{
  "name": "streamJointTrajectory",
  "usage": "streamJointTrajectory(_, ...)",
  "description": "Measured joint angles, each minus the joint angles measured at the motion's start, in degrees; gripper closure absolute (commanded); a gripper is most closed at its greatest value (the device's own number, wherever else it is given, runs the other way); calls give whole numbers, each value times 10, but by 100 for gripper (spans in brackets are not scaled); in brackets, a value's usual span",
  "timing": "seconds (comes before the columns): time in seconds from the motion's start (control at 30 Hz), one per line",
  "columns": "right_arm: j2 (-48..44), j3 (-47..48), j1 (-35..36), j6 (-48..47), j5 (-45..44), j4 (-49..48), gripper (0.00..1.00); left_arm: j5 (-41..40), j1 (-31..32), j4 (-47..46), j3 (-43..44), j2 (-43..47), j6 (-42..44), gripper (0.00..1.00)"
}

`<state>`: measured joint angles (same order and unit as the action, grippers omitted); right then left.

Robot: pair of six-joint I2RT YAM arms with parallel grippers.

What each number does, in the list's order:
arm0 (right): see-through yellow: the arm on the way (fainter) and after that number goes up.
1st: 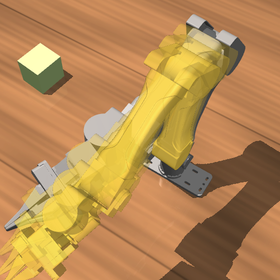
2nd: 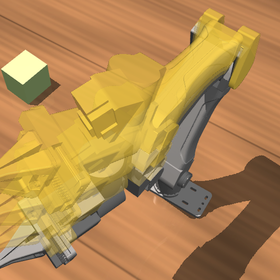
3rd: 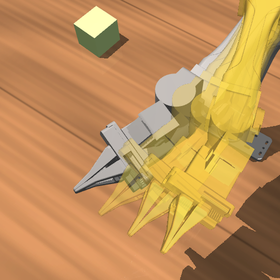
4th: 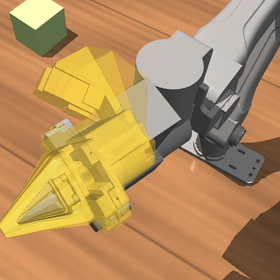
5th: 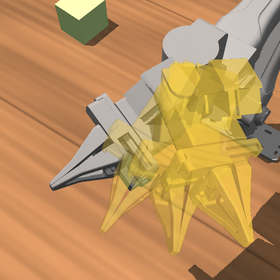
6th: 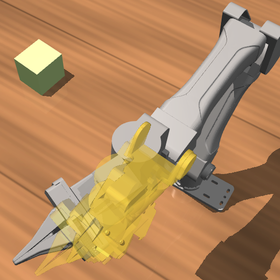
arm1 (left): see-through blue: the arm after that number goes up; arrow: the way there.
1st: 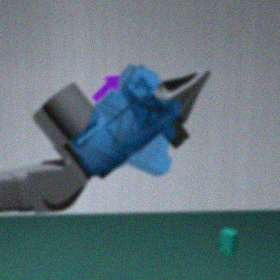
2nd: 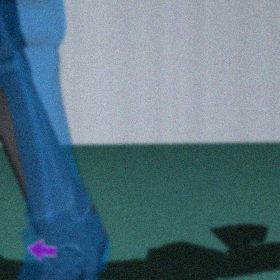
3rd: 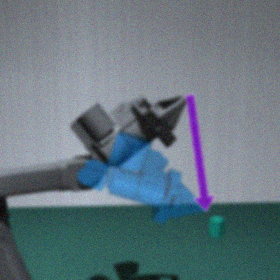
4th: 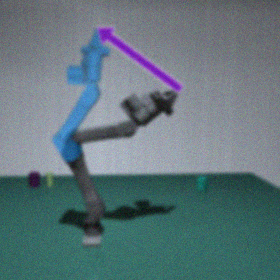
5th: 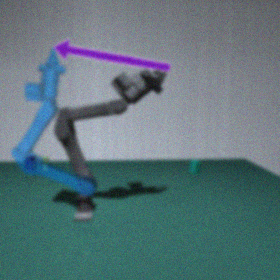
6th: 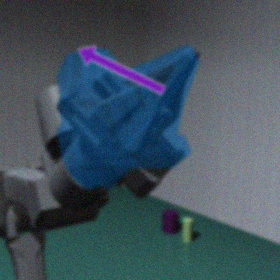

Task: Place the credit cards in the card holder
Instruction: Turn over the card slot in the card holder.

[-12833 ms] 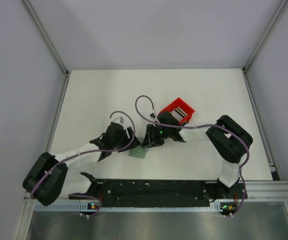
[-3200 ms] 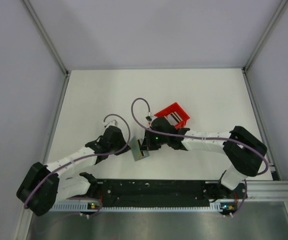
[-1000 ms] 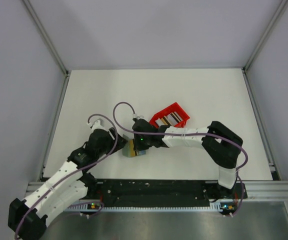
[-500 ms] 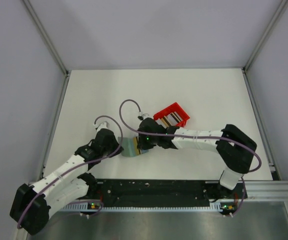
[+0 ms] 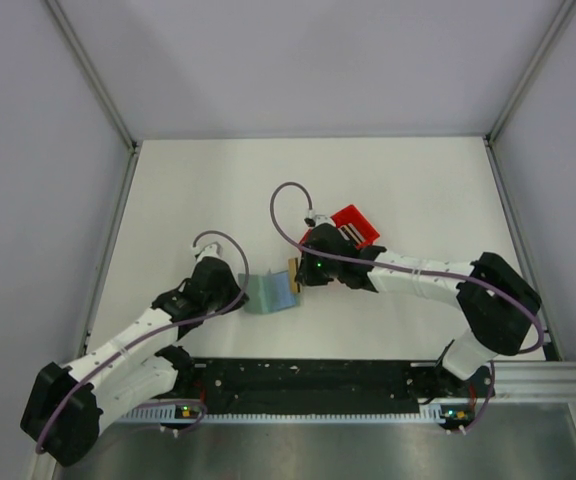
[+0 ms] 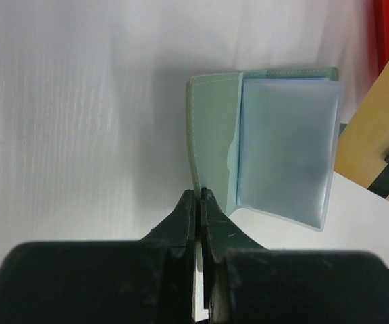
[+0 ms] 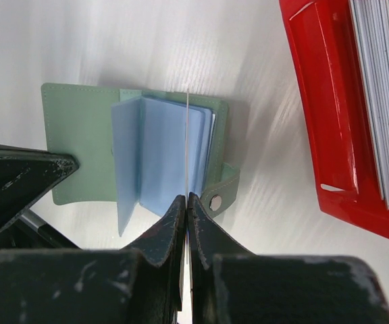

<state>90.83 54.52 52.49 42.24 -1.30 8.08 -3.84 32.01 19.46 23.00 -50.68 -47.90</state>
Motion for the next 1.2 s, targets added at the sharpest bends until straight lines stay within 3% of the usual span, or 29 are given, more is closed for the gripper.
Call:
streamJointTrajectory(0.9, 36, -25, -7, 15, 5, -28, 100, 0, 0, -4, -3, -5, 10, 100)
streamJointTrajectory(1.2, 73, -22, -9, 30, 97, -80, 100, -1, -2, -15, -11, -33, 13, 100)
